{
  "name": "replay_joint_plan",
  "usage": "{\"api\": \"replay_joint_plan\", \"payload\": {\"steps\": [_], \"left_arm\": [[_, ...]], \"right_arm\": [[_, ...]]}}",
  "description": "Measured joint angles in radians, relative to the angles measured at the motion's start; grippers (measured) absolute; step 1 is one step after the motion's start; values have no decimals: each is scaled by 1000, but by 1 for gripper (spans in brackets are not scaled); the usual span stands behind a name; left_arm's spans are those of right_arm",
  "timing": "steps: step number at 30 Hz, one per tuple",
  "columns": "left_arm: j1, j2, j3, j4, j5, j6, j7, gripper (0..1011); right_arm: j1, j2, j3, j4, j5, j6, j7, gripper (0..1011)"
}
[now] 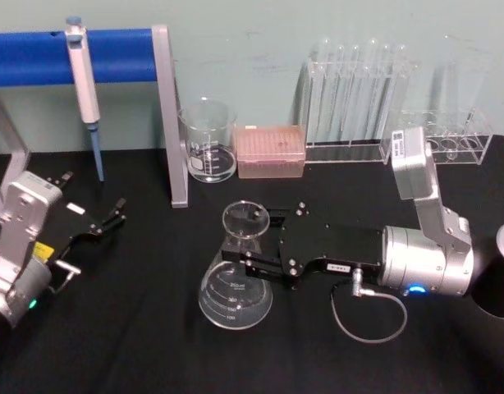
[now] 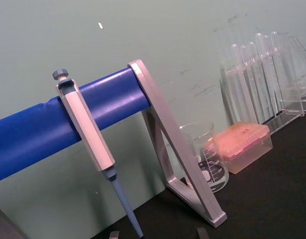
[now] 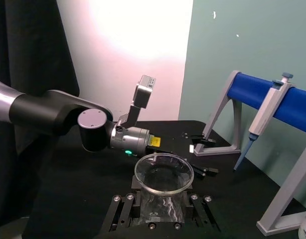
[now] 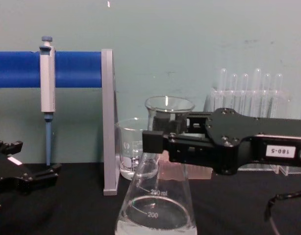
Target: Grasp the erlenmeyer flask with one hand, shake it three times, then place it back.
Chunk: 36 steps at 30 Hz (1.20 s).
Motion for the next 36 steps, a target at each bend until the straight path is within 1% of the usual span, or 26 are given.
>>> {"api": "replay_joint_plan", "payload": {"steps": [5, 6, 9, 10, 12, 13, 14, 15, 16, 17, 18, 19, 20, 21, 25, 26, 30, 31, 35, 36], "left_arm": [[0, 0, 0, 0, 0, 0, 0, 1001], [0, 0, 0, 0, 0, 0, 0, 1001], [0, 0, 0, 0, 0, 0, 0, 1001], [0, 0, 0, 0, 0, 0, 0, 1001], [0, 0, 0, 0, 0, 0, 0, 1001], [0, 0, 0, 0, 0, 0, 0, 1001], [0, 0, 0, 0, 0, 0, 0, 1001], [0, 0, 0, 0, 0, 0, 0, 1001], [0, 0, 0, 0, 0, 0, 0, 1001], [0, 0, 0, 0, 0, 0, 0, 1001], [0, 0, 0, 0, 0, 0, 0, 1001], [0, 0, 0, 0, 0, 0, 0, 1001], [0, 0, 0, 0, 0, 0, 0, 1001], [0, 0, 0, 0, 0, 0, 0, 1001], [0, 0, 0, 0, 0, 0, 0, 1001], [0, 0, 0, 0, 0, 0, 0, 1001], [0, 0, 0, 0, 0, 0, 0, 1001], [0, 0, 0, 0, 0, 0, 0, 1001], [0, 0, 0, 0, 0, 0, 0, 1001], [0, 0, 0, 0, 0, 0, 0, 1001]], "right_arm": [[3, -1, -4, 5, 5, -1, -28, 450], [3, -2, -4, 6, 5, -1, -45, 450], [3, -7, -2, 9, 6, -1, -74, 450], [0, -11, 4, 10, 6, 0, -101, 450], [-5, -16, 12, 11, 4, 3, -131, 450], [-10, -22, 22, 11, 1, 8, -166, 450], [-13, -25, 27, 11, -1, 10, -182, 450], [-19, -34, 41, 12, -6, 15, -222, 450], [-19, -34, 41, 12, -6, 15, -222, 450], [-25, -42, 53, 14, -13, 17, -255, 450], [-28, -46, 60, 15, -17, 18, -273, 450], [-33, -55, 73, 19, -25, 20, -306, 450], [-35, -59, 80, 20, -29, 21, -321, 450], [-40, -66, 94, 24, -38, 23, -351, 450], [-47, -79, 116, 30, -58, 25, -403, 450], [-51, -84, 127, 32, -71, 26, -430, 450], [-64, -99, 152, 35, -103, 29, -497, 450], [-69, -106, 162, 35, -117, 31, -529, 450], [-80, -121, 183, 35, -137, 37, -580, 450], [-87, -131, 196, 36, -149, 42, -612, 450]]}}
